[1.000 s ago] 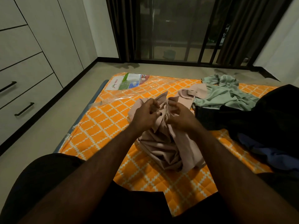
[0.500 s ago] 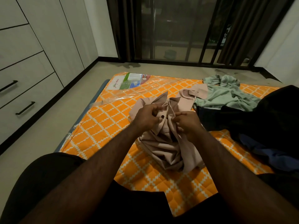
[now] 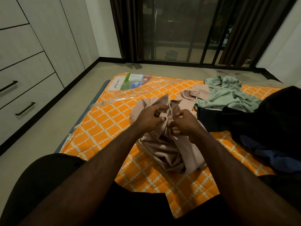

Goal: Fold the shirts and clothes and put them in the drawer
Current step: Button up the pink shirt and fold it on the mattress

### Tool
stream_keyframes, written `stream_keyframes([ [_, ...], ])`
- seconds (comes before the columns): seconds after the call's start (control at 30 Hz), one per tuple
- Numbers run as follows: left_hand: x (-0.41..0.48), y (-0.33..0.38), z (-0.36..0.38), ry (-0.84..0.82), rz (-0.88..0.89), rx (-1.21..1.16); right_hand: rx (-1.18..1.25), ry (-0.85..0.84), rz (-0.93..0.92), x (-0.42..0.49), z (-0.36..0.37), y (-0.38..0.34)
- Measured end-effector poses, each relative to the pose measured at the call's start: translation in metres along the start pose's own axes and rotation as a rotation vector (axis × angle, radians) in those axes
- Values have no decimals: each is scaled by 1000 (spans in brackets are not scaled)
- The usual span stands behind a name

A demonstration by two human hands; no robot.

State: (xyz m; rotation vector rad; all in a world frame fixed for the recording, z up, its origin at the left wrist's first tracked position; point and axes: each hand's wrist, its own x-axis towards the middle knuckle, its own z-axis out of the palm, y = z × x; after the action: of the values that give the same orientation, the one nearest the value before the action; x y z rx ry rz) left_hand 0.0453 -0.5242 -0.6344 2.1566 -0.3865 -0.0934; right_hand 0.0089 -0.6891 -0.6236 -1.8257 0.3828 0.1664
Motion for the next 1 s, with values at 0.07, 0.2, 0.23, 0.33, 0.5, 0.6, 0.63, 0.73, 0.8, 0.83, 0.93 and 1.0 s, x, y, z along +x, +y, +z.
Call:
stream_keyframes([
  [0.07, -1, 1, 0, 22, -4, 11, 11, 34, -39, 2, -1, 0],
  [0.2, -2, 0, 1, 64, 1, 52, -48, 154, -107, 4, 0, 3],
  [0.23, -2, -1, 1, 62, 0, 40, -64, 175, -134, 3, 1, 4],
  [0.33, -2, 0, 1, 57, -9, -35, -130, 234, -204, 2, 4, 4],
  [0.5, -2, 0, 2, 53, -24, -90, -190, 268, -332, 4, 6, 7],
  [0.6, -2, -3, 2, 72, -37, -129, -212, 251, -395, 4, 5, 9],
  [0.63, -2, -3, 2, 78, -42, -136, -210, 242, -409, 4, 4, 9],
  [0.73, -2, -3, 3, 109, -39, -119, -179, 203, -408, 7, 4, 12],
  [0.8, -2, -2, 5, 143, -26, -82, -143, 184, -396, 8, 4, 13],
  [0.83, -3, -1, 6, 163, -20, -61, -114, 177, -387, 8, 4, 13],
  [0.93, -3, 1, 9, 219, -3, -19, -17, 148, -358, 5, 3, 11],
  [1.0, -4, 2, 9, 240, -5, 4, 2, 133, -347, 3, 2, 9],
])
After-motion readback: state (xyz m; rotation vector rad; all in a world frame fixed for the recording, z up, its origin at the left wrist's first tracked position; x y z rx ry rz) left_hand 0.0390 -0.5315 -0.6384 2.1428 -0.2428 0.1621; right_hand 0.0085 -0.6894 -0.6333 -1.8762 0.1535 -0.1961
